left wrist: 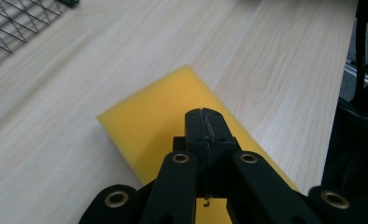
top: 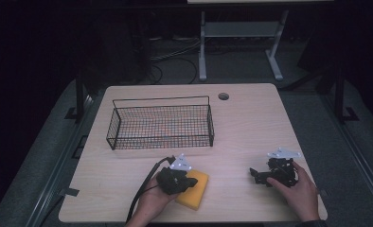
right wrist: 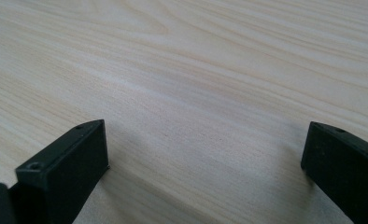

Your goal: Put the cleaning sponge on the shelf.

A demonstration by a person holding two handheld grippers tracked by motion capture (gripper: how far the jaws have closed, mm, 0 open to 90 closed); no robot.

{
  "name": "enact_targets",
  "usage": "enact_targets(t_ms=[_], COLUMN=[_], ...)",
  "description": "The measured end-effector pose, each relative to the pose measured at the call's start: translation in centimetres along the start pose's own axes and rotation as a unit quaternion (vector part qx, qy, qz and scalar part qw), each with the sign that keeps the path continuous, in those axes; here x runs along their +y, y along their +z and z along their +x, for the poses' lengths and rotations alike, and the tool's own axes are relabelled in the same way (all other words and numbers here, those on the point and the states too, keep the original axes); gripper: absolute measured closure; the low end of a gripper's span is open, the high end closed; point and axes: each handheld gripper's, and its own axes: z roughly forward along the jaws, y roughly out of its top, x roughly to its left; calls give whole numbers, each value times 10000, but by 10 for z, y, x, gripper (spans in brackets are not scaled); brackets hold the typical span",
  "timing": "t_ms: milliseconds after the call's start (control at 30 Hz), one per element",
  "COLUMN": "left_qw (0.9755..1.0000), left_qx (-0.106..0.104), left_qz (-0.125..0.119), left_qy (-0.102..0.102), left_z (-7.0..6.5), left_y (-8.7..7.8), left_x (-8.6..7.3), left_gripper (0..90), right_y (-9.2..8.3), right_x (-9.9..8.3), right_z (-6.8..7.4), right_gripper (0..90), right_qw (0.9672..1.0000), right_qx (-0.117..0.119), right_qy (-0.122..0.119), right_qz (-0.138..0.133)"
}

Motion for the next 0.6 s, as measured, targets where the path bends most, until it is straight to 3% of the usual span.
enact_targets(t_ms=[300,600], left_qw=[9999,9994], left_qx=[-3,215], left_qz=[24,37], left_qy=[-102,-286], left_z=[7,31], left_y=[3,-6], left_x=[-2,-4], left_gripper=[897,897], right_y=[0,0], right_x=[0,0], right_z=[0,0], right_gripper=[0,0], right_qw=[10000,10000], right_qx=[0,0], right_qy=[-1,-3], right_qz=[2,0])
